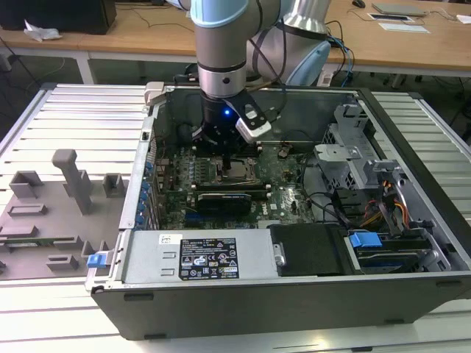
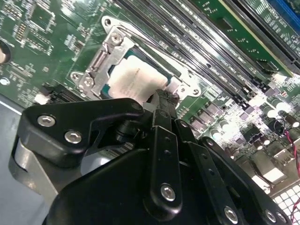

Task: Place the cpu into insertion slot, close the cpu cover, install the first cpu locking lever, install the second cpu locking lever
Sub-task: 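Close the cpu cover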

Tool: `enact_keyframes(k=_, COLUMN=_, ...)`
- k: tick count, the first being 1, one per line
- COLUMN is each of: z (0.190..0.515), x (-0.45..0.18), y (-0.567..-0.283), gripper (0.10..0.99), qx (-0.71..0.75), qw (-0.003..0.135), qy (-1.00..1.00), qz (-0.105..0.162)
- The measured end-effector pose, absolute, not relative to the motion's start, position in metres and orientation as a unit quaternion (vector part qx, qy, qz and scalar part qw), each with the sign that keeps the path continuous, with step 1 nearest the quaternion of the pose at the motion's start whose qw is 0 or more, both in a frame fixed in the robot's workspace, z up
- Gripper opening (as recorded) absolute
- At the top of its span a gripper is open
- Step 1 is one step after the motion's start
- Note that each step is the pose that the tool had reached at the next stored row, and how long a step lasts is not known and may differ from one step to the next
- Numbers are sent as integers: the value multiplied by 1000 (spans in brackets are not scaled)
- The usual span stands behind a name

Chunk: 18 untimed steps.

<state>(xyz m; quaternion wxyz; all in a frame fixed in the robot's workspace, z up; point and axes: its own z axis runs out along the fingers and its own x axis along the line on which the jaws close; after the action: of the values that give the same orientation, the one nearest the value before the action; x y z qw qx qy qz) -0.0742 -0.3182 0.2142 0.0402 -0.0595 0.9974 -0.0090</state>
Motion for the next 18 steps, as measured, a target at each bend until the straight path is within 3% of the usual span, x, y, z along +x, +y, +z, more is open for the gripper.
enact_keyframes(k=18, z=206, x=-77, y=-318, gripper=106, qx=-59, qw=41, qy=997, qz=-9)
